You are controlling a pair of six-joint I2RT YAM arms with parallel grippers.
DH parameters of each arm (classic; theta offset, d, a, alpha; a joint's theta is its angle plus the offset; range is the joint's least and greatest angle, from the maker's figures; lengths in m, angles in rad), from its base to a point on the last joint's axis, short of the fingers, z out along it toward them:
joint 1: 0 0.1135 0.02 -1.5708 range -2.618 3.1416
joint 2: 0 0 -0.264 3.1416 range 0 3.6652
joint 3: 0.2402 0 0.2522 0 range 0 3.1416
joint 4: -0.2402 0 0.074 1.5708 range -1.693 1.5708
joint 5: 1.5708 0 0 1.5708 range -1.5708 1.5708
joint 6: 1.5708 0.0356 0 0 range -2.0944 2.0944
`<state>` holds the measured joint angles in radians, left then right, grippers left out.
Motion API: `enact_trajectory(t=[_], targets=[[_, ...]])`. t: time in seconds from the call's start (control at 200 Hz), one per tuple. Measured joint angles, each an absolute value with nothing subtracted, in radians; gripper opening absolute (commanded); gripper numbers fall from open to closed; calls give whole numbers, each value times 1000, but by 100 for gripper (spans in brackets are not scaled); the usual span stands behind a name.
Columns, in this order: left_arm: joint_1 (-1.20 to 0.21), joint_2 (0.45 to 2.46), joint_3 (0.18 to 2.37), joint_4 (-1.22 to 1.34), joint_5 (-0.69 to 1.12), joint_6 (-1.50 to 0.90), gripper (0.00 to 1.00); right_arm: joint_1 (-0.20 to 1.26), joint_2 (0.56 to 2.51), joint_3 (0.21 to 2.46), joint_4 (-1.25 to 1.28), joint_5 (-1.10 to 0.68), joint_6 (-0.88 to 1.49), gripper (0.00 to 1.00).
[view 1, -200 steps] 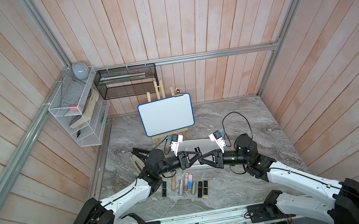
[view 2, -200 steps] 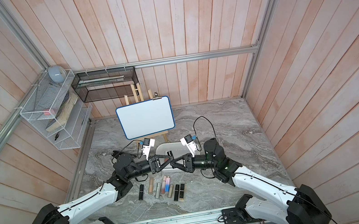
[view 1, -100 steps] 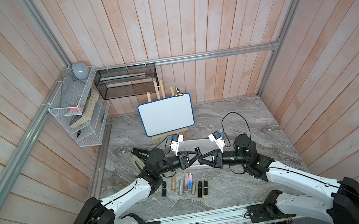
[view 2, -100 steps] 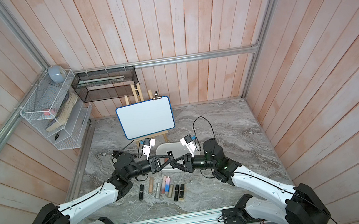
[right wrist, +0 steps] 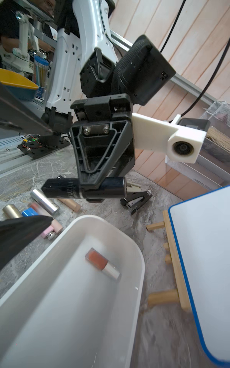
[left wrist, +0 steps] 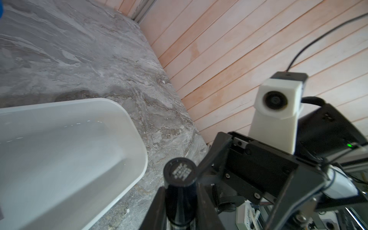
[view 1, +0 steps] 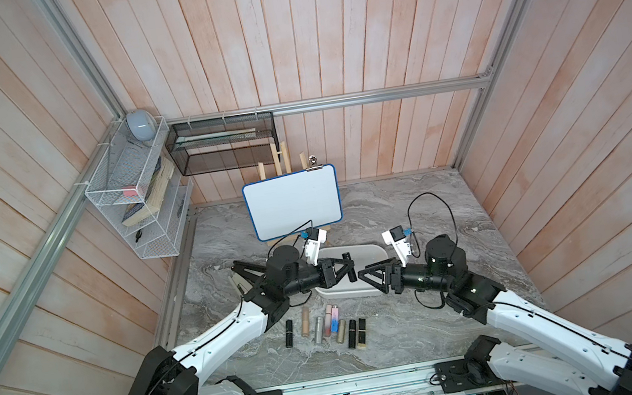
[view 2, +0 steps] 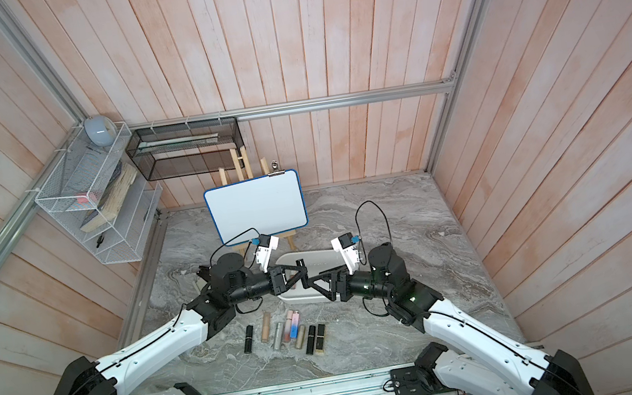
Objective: Put the lipstick into the storage box
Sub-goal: Place the lipstick in the storage box.
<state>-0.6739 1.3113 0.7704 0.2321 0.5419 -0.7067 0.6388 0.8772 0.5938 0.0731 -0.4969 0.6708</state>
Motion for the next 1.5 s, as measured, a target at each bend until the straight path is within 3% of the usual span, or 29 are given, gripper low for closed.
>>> enact_trajectory(t=[0.215, 0.405, 0.78, 1.5], targets=[[-673, 1463, 936, -20, 387, -591, 24, 605, 843, 612, -134, -287, 659, 68], [-673, 1623, 1054, -182, 268, -517, 23, 605, 852, 612, -237, -206, 657, 68], [-674, 1822, 1199, -348, 140, -450, 23, 605, 857, 602, -262, -181, 657, 68], [-681, 1960, 1309, -432, 69, -426, 27, 605, 844, 556, -255, -181, 661, 68]])
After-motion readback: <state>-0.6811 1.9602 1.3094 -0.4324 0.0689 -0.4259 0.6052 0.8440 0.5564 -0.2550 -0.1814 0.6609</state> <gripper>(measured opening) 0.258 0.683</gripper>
